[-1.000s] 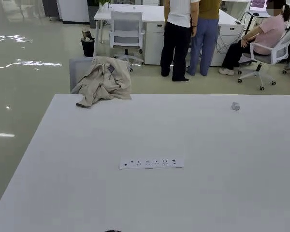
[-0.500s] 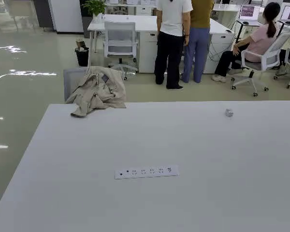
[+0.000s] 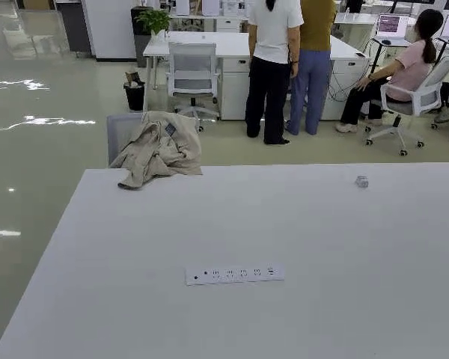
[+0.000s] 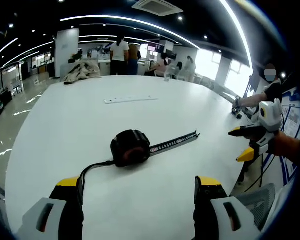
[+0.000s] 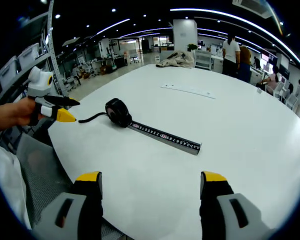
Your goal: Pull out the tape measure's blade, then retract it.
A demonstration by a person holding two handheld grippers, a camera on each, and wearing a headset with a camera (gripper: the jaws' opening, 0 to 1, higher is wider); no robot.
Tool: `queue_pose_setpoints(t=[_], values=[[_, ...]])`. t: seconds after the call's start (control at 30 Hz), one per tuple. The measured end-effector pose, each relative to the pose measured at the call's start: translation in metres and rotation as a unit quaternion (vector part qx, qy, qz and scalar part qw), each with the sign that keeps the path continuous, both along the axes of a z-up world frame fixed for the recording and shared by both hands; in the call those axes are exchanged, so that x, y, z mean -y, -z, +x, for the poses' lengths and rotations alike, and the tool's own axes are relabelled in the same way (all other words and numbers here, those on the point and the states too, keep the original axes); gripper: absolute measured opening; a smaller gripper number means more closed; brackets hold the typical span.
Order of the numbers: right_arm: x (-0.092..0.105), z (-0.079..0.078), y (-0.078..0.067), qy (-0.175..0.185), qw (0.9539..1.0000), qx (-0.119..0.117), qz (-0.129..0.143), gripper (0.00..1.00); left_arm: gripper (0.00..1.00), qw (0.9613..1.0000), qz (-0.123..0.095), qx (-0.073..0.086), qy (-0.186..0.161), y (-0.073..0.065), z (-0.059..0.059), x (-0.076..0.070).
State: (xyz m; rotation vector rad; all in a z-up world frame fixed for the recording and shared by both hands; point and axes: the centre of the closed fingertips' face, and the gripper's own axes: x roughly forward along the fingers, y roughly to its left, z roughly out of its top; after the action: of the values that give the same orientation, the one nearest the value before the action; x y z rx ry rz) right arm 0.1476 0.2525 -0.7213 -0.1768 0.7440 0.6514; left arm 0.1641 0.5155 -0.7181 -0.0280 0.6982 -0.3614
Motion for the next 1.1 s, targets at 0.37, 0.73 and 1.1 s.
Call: queue_pose_setpoints(t=[0.37, 0.73, 1.1], values=[[0.004, -0.010, -0.015, 0.007, 1.0000, 0.003, -0.003, 0.84, 0.97, 0.9999, -0.005, 0.009, -0.011, -0.019, -0.012, 0.003], [0.003, -0.020, -0.028, 0.009, 0.9999, 0.000, -0.007, 0.85, 0.99, 0.9997, -0.013, 0.006, -0.021, -0.028, -0.026, 0.001], [0.004, -0.028, -0.036, 0.011, 0.9999, 0.002, -0.005, 0.86, 1.00, 0.9993, -0.018, 0.006, -0.033, -0.032, -0.035, -0.003]])
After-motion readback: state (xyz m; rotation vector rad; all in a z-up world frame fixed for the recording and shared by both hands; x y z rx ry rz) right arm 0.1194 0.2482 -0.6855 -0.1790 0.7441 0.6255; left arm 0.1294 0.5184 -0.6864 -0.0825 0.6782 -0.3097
